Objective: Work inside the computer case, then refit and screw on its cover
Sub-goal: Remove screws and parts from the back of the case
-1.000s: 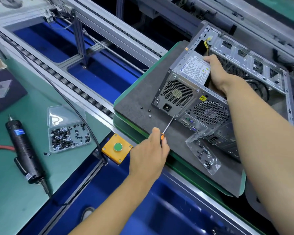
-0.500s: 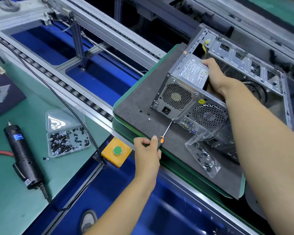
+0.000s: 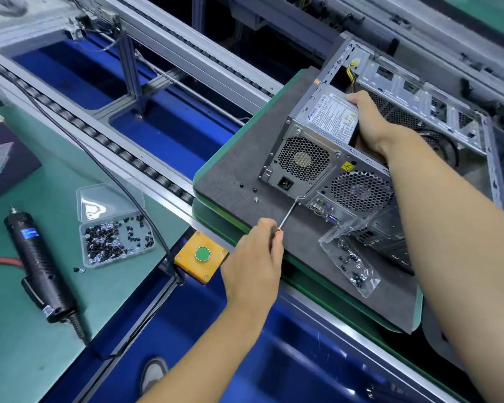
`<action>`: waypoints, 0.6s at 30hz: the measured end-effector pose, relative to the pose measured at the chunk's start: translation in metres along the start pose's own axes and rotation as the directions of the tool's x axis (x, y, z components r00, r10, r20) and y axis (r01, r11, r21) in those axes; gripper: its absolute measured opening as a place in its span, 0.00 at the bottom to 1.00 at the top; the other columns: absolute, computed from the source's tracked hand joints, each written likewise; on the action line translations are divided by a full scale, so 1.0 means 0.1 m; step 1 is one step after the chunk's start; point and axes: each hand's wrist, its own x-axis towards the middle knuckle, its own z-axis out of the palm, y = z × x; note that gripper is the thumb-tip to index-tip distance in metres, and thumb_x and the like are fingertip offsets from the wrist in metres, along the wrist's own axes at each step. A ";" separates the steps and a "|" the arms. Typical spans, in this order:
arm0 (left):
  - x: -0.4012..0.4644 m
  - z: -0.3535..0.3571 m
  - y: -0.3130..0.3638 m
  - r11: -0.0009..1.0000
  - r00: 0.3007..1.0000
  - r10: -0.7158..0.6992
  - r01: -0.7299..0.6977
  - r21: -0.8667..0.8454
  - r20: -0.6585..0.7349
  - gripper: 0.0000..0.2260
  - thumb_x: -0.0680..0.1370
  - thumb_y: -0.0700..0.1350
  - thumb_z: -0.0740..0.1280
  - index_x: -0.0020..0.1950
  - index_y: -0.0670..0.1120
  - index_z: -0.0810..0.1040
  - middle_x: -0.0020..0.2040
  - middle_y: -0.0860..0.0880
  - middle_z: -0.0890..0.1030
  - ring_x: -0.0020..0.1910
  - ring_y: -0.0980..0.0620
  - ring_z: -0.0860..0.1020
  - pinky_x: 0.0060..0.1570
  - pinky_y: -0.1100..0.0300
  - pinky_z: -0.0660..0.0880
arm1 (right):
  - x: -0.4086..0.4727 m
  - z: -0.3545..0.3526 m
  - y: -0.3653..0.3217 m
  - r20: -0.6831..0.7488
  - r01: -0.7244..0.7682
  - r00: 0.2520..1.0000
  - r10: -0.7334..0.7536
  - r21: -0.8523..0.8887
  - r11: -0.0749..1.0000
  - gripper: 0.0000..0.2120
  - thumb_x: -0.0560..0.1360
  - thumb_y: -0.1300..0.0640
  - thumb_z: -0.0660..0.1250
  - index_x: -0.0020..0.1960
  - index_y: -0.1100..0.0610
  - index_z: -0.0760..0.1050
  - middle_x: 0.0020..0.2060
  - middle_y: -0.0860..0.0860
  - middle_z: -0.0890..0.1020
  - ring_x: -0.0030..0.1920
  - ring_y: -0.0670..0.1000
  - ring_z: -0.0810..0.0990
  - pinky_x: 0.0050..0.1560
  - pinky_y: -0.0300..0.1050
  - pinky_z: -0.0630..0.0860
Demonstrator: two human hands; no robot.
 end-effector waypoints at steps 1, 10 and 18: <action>-0.02 -0.01 0.03 0.973 0.989 -0.139 0.146 -0.180 0.053 0.08 0.82 0.57 0.62 0.50 0.57 0.64 0.33 0.56 0.75 0.31 0.54 0.75 0.26 0.53 0.73 | -0.01 0.00 -0.01 0.001 -0.002 1.000 0.002 -0.003 1.000 0.23 0.75 0.37 0.52 0.39 0.52 0.77 0.31 0.52 0.81 0.29 0.52 0.77 0.35 0.45 0.67; 0.10 -0.04 0.22 0.275 0.667 -0.471 0.733 -0.623 0.577 0.14 0.82 0.55 0.64 0.50 0.49 0.62 0.31 0.52 0.76 0.26 0.53 0.66 0.27 0.58 0.65 | -0.05 0.01 -0.01 0.005 -0.041 0.999 0.041 -0.014 0.999 0.23 0.77 0.37 0.52 0.41 0.52 0.75 0.30 0.52 0.79 0.31 0.54 0.70 0.32 0.47 0.62; -0.04 0.03 0.11 0.955 0.990 0.037 -0.075 0.287 0.136 0.18 0.78 0.48 0.74 0.54 0.53 0.64 0.36 0.52 0.70 0.21 0.51 0.66 0.17 0.63 0.54 | -0.06 0.03 -0.02 0.031 -0.007 1.000 0.005 0.088 0.996 0.25 0.83 0.43 0.49 0.42 0.56 0.77 0.29 0.52 0.81 0.27 0.50 0.80 0.29 0.36 0.76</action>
